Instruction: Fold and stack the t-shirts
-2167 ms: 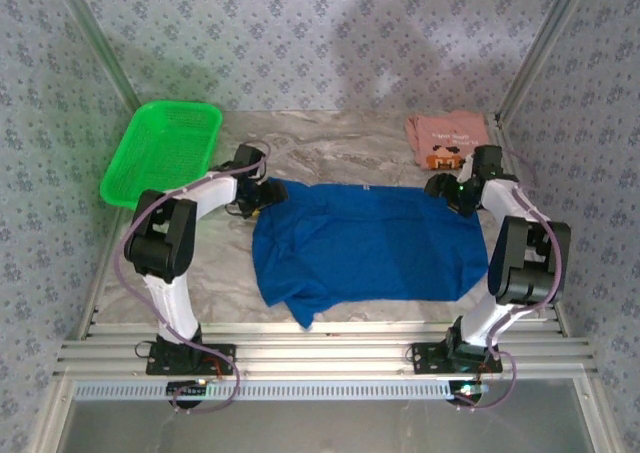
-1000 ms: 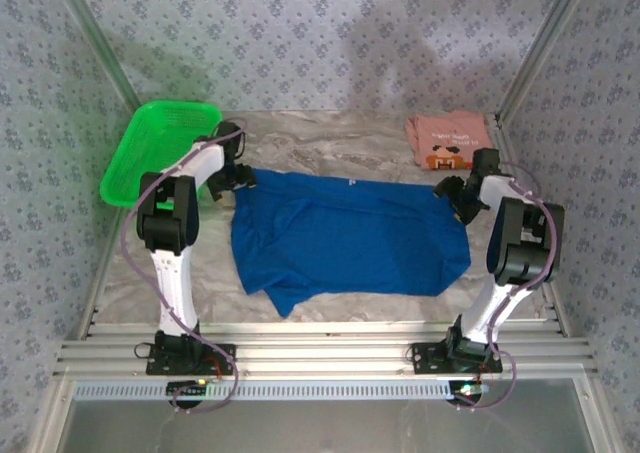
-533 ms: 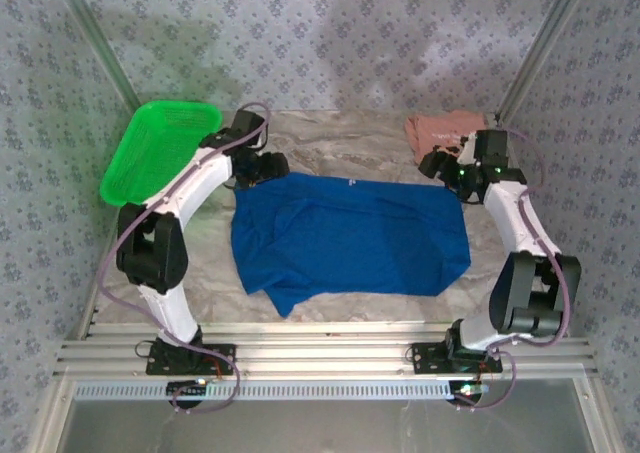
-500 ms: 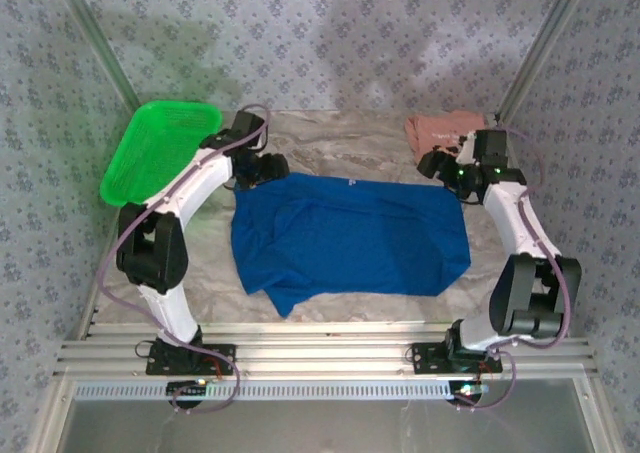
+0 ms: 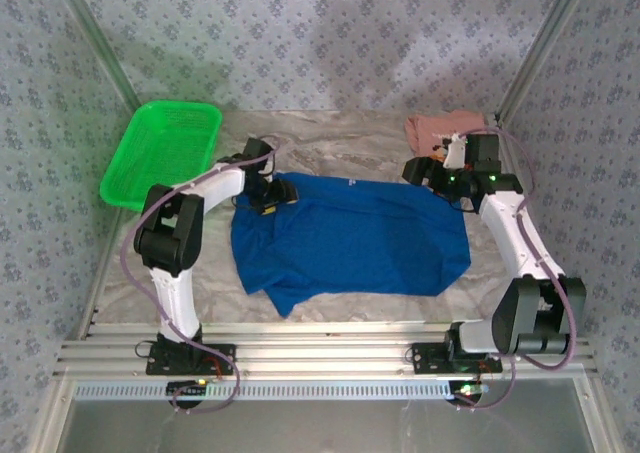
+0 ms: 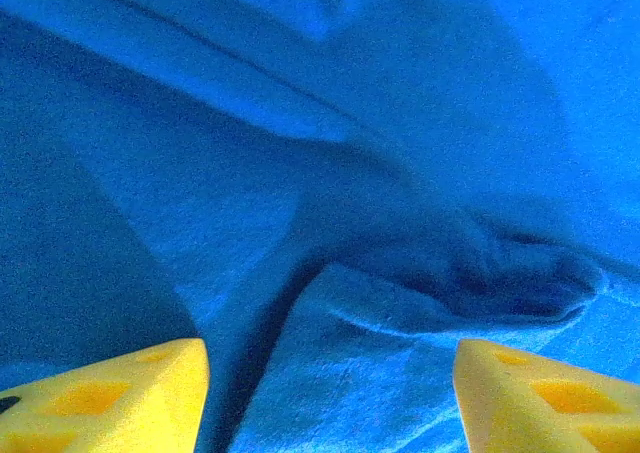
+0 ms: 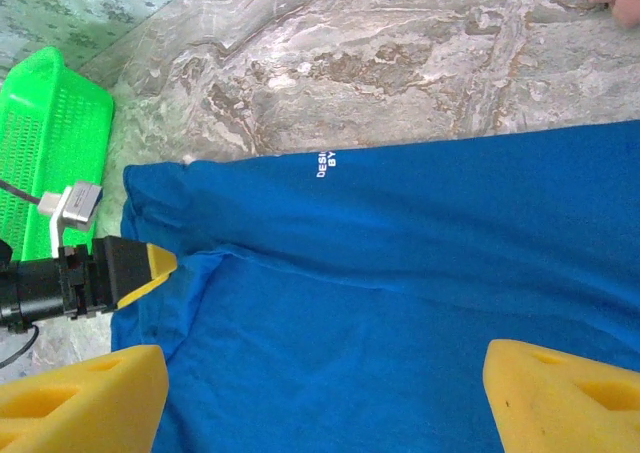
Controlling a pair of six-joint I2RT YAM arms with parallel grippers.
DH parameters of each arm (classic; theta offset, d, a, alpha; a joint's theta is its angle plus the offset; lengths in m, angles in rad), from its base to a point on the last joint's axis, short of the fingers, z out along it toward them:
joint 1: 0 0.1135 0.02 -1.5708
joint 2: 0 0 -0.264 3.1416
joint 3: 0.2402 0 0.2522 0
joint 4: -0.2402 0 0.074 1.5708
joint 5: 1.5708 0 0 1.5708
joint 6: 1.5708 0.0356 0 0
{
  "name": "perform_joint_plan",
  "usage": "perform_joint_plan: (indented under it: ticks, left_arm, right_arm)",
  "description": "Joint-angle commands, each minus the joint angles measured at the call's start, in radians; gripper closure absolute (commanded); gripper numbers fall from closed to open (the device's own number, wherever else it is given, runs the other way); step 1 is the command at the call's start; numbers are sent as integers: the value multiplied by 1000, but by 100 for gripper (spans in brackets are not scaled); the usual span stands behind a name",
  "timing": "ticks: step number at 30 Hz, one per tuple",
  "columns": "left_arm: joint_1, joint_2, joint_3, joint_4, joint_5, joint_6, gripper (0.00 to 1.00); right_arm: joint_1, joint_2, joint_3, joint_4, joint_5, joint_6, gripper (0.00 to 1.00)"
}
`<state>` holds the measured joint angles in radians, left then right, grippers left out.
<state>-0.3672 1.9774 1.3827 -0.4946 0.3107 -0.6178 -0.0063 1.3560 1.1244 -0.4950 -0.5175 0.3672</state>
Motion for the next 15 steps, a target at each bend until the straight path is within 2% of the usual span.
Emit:
perform_joint_plan:
  ticks: [1,9,15]
  left_arm:
    - [-16,20,-18,37,42,2,35]
    - [-33,-31,-111,55,57,1,36]
    - [-93,-95,-165,72,70,0,36]
  right_arm:
    - [6,-24,2,-28,-18,-24,15]
    - [6,-26,17,-40,-5,-29,15]
    - [5,-26,23,-36,0,-28,15]
